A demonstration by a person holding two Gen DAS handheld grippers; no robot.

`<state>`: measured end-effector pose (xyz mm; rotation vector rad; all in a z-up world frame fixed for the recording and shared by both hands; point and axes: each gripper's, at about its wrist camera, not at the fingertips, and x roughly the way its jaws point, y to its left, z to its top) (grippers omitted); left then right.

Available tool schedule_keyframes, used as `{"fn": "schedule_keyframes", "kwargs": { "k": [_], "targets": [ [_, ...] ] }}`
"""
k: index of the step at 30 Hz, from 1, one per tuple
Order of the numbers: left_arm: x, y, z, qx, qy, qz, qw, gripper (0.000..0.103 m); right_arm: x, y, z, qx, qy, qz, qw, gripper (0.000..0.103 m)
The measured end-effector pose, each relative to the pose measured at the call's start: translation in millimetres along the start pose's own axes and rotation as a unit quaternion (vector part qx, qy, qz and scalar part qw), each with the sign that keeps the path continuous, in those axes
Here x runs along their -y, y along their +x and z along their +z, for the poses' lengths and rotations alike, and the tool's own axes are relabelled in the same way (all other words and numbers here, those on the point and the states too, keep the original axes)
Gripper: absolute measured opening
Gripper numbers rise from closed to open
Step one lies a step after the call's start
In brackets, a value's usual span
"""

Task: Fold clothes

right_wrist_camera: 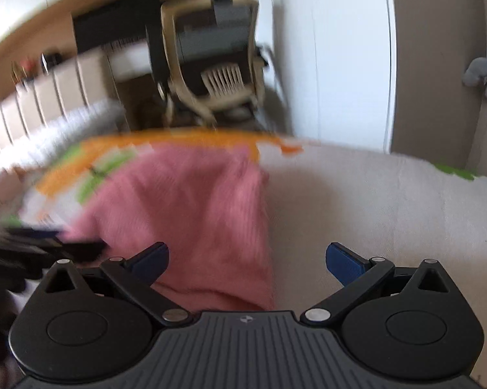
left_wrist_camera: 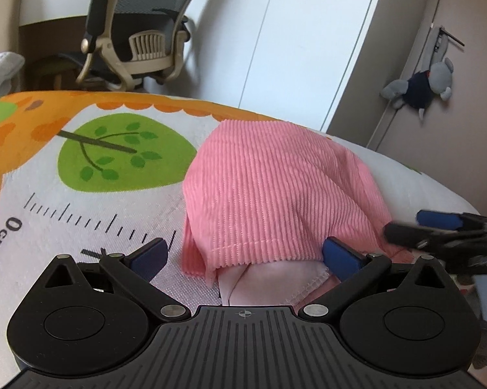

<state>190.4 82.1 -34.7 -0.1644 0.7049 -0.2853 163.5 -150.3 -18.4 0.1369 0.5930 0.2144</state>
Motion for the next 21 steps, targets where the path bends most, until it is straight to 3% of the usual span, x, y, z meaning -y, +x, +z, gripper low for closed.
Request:
{"fn": "schedule_keyframes", "kwargs": {
  "k": [2, 7, 11, 16, 19, 21],
  "targets": [
    [-2.8, 0.4, -2.0, 0.005, -0.007, -0.006, 0.9999, 0.103, -3.7, -0.7, -3.0, 0.001, -0.005, 0.019, 1.0, 0.103],
    [-6.2, -11.1, -11.2, 0.014, -0.015, -0.015, 0.9997, 0.103, -14.8, 28.6, -14.2, -0.061, -0.048, -0.013, 0.997, 0.103],
    [-0.3, -39.6, -29.2, 0.037, 0.012, 0.006, 0.9992, 0.103, -10.1, 25.9, -14.3, -0.061, -0.035, -0.016, 0.997, 0.103],
    [13.2, -68.5, -58.8, 0.041, 0.01, 0.017, 0.999, 0.103, -19.9, -4.0, -28.9, -0.026, -0.048, -0.024, 0.998, 0.103],
    [26.9, -69.2, -75.2, 0.022, 0.025, 0.049, 0.9983, 0.103, -36.5, -28.0, -51.7, -0.023, -0.077, -0.016, 0.997, 0.103],
    [39.3, -74.8, -81.3, 0.028, 0.045, 0.075, 0.9957, 0.103, -46.3, -42.1, -67.0, -0.025, -0.091, -0.039, 0.995, 0.103]
  ]
}}
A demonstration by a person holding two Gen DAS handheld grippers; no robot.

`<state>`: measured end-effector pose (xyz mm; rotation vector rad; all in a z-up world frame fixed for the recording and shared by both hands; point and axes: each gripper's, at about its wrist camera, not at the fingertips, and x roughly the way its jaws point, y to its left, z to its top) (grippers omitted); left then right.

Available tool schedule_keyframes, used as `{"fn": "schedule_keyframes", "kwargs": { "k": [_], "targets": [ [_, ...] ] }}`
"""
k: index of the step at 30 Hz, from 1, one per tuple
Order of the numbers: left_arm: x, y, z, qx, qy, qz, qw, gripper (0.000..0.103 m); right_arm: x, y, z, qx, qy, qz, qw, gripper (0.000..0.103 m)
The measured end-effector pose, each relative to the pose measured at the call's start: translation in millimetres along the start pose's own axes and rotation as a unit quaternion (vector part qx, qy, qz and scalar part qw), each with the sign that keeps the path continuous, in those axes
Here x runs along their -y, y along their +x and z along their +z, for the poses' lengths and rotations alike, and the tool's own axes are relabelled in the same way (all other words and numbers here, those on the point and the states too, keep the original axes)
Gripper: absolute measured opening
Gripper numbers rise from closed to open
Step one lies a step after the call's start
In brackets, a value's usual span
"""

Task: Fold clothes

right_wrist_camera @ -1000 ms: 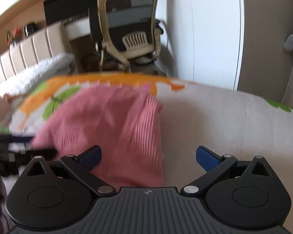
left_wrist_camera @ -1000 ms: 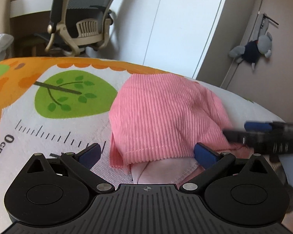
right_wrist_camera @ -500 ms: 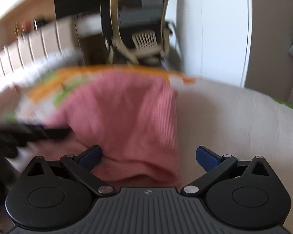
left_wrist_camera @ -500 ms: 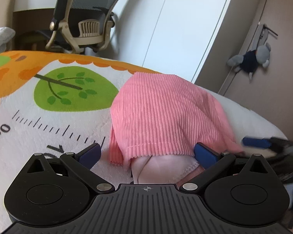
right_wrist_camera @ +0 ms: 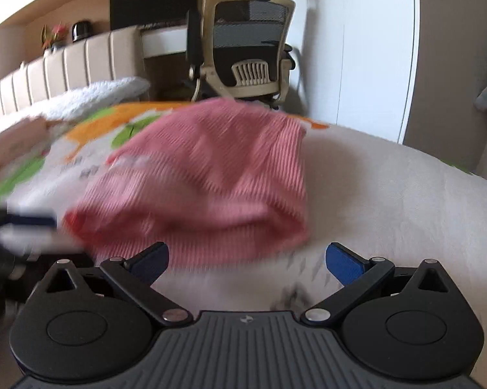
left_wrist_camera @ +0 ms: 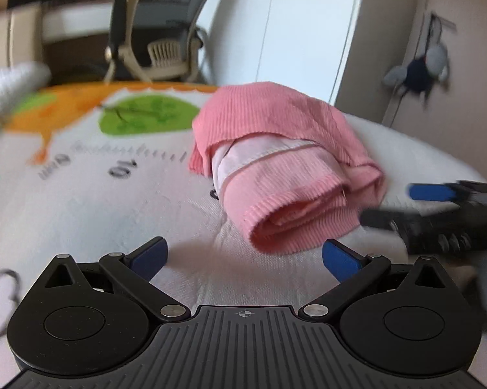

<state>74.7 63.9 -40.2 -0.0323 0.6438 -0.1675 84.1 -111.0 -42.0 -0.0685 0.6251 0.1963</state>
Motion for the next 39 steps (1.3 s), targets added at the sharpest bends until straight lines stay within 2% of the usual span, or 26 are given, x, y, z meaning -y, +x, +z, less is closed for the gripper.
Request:
{"fn": "schedule_keyframes", "kwargs": {
  "k": [3, 6, 8, 13, 39],
  "targets": [
    [15.7, -4.1, -7.0, -0.02, 0.019, 0.017, 0.9995, 0.103, -6.5, -17.6, -14.4, -0.011, 0.0, -0.039, 0.999, 0.103],
    [32.6, -4.9, -11.2, -0.032, 0.05, 0.06, 0.9965, 0.103, 0.7, -23.4, -20.9, -0.026, 0.018, -0.025, 0.999, 0.103],
    [35.5, -4.7, -10.8, -0.031, 0.054, 0.069, 0.9957, 0.103, 4.5, -22.9, -20.6, -0.029, 0.027, -0.019, 0.999, 0.103],
    [23.2, -0.7, -10.5, -0.039, 0.023, 0.053, 0.9975, 0.103, 2.0, -20.9, -23.1, -0.029, 0.027, -0.02, 0.999, 0.103],
    [21.5, 0.7, -9.8, -0.038, 0.023, 0.05, 0.9978, 0.103, 1.9, -21.3, -24.6, -0.028, 0.033, -0.019, 0.999, 0.103]
  ]
}}
